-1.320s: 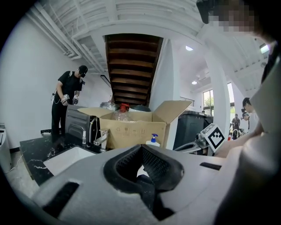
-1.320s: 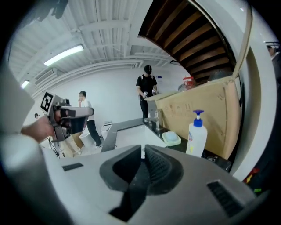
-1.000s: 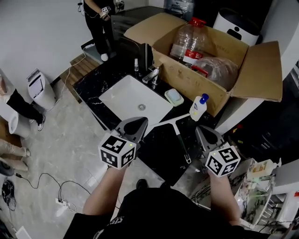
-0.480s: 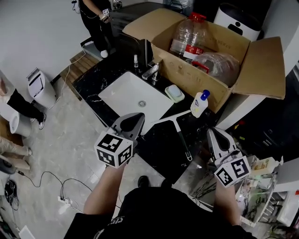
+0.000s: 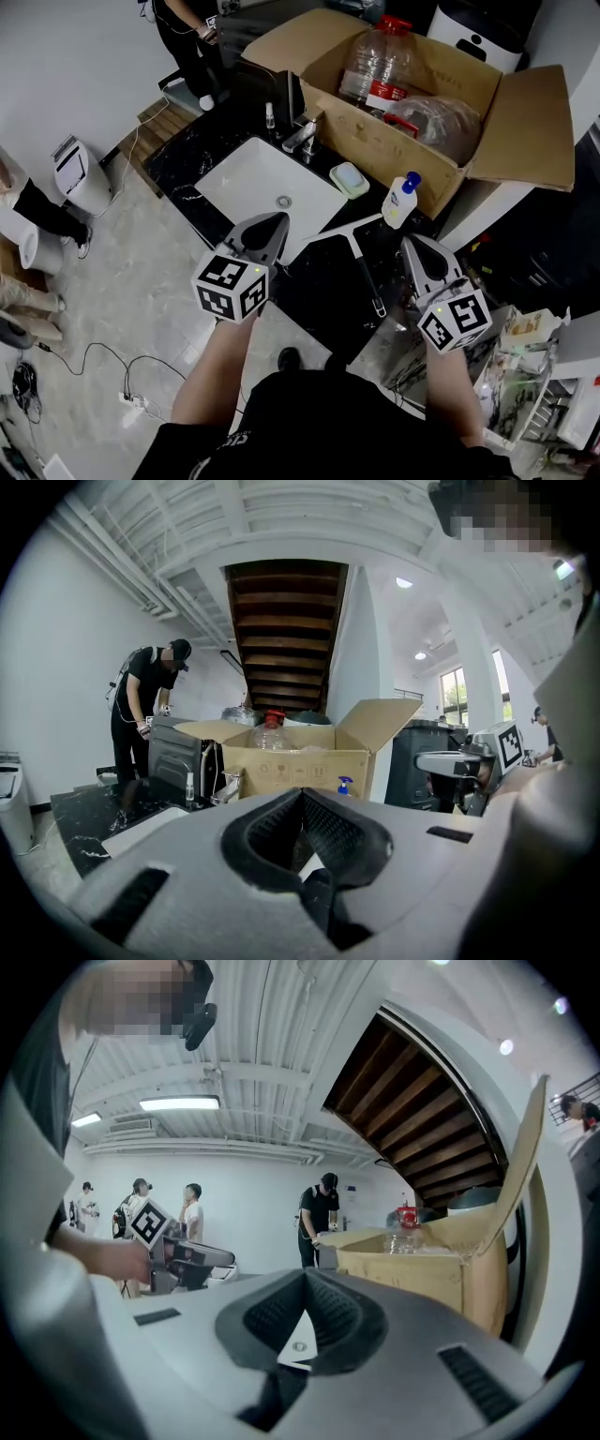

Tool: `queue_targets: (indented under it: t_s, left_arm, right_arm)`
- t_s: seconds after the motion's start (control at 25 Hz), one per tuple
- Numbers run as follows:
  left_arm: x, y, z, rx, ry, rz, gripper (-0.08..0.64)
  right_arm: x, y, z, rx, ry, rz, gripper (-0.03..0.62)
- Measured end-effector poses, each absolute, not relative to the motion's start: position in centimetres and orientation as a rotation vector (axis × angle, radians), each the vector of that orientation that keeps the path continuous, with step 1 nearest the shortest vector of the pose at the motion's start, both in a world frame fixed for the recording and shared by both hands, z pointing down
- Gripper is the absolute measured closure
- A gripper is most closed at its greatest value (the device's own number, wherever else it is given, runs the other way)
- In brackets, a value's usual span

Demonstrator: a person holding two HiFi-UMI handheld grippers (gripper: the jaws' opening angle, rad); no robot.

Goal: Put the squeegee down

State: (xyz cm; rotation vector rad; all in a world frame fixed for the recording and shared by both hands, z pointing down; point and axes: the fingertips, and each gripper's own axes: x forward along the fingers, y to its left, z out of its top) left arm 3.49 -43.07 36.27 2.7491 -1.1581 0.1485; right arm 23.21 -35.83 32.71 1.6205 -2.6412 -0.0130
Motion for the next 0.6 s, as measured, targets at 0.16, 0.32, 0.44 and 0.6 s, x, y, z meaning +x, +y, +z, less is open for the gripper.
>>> queue_targets:
  t_s: [0.16,0.32,0.44,0.6]
  left_arm:
    - [3.8,-43.7,35.9,2.758,-1.168,0.148,0.551]
    - [3.7,-44.0,35.5,2.755,-1.188,0.138,0.551]
    - [3.5,-44.1,35.3,2.747,-1.201,0.125,0.551]
    - [3.6,-43.9,35.2,2.743,-1.205,0.122,0.551]
  right_arm:
    - [22.6,-36.7,32.4,1.608,-2.652,-0.031,0.589]
    - [22.2,-37.2,31.9,1.605,-2.665,-0.041,0.589]
    - [22.1,-37.4,31.6,1.603,-2.665,-0.051,0.589]
    - [22.0,-37.4,31.5,1.595,-2.653,-0.076,0.589]
